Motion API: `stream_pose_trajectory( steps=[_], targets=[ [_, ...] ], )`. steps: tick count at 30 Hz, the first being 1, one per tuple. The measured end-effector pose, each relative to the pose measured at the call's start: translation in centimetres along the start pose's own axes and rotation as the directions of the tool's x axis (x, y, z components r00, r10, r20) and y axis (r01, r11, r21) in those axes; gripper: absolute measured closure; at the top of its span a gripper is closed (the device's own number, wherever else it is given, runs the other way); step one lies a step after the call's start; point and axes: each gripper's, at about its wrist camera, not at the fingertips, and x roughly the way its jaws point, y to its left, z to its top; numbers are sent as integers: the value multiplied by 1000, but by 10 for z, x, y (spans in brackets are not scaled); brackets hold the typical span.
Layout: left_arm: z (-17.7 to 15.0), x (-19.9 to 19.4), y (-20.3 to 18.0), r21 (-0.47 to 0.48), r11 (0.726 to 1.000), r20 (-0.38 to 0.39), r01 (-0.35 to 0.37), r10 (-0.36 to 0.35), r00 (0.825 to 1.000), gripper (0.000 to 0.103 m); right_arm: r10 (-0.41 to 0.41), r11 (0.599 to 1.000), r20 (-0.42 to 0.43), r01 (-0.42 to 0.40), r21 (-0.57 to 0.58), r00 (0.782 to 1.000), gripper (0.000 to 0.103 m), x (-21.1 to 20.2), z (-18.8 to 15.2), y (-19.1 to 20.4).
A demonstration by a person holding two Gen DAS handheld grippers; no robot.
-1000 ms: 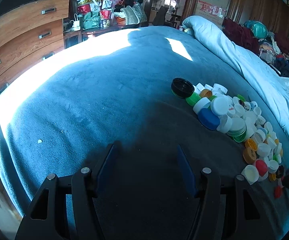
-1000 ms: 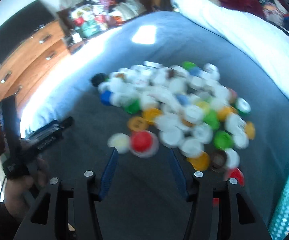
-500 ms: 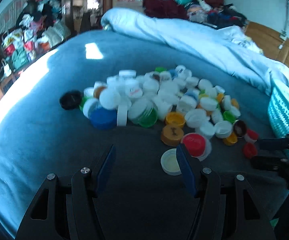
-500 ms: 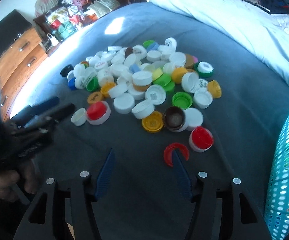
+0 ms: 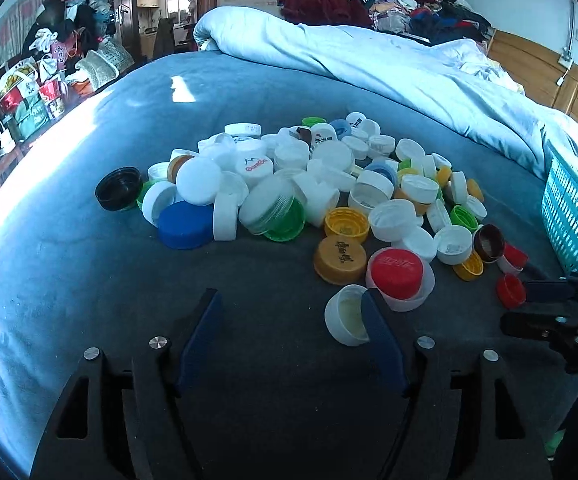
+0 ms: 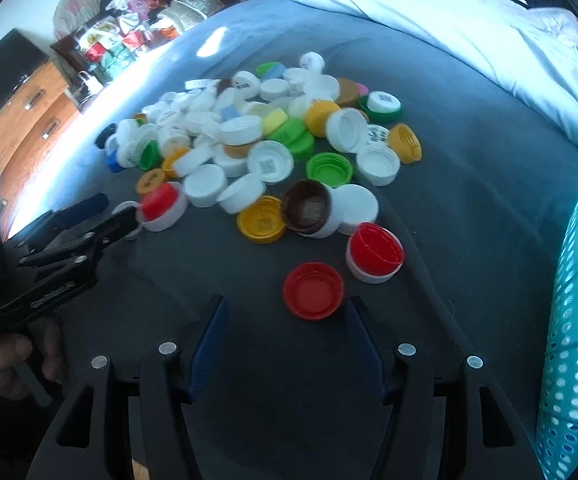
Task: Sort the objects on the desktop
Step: 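Grasp a cream cap with the left tool while the right tool grasps a red cap, then carry the cream and red caps over the basket with both tools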
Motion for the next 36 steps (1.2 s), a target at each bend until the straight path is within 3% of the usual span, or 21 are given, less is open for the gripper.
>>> stream_pose_trajectory(
  steps=[4,5,8,16,19,22,24,25,26,29,31,36],
  targets=[
    [-1,0,4,-19,1000,5,14,-13,1000,71,-29,999,7,29,-15,1000,59,4,5,-3],
    [-1,0,5,-20,1000,7,17,-17,1000,79,-38,999,8,38,-14,999,68,4,6,-4],
    [-1,-5,3,-10,1000,14,19,-19,1000,94,-29,1000,8,29,-12,1000,71,0,7,-5],
    [-7,-25,23,-95,993,31,66,-63,998,101,12,1000,57,-10,-30,998,71,-33,7,8],
    [-7,-36,33,-129,990,52,55,-49,997,101,20,999,77,-17,-39,997,71,-42,7,14],
    [-6,-39,30,-112,989,71,95,-87,994,97,28,999,77,-25,-31,997,70,-44,3,14],
    [-5,-38,19,-51,992,66,112,-108,992,75,30,999,73,-29,-27,997,70,-43,0,13],
    [-5,-35,12,-15,995,59,95,-94,994,53,31,999,70,-30,-25,997,70,-43,-1,13],
    [-5,-32,3,35,997,61,70,-72,995,46,32,999,66,-31,-23,997,70,-43,-4,12],
    [-5,-20,-13,121,988,16,97,-100,995,46,30,999,65,-29,-14,997,70,-44,-6,8],
    [-3,-13,-20,154,985,7,80,-82,997,46,28,1000,64,-27,-8,998,70,-45,-7,5],
    [5,6,-7,79,995,-24,62,-60,998,46,36,999,53,-37,20,998,70,-40,-8,-4]
  ],
)
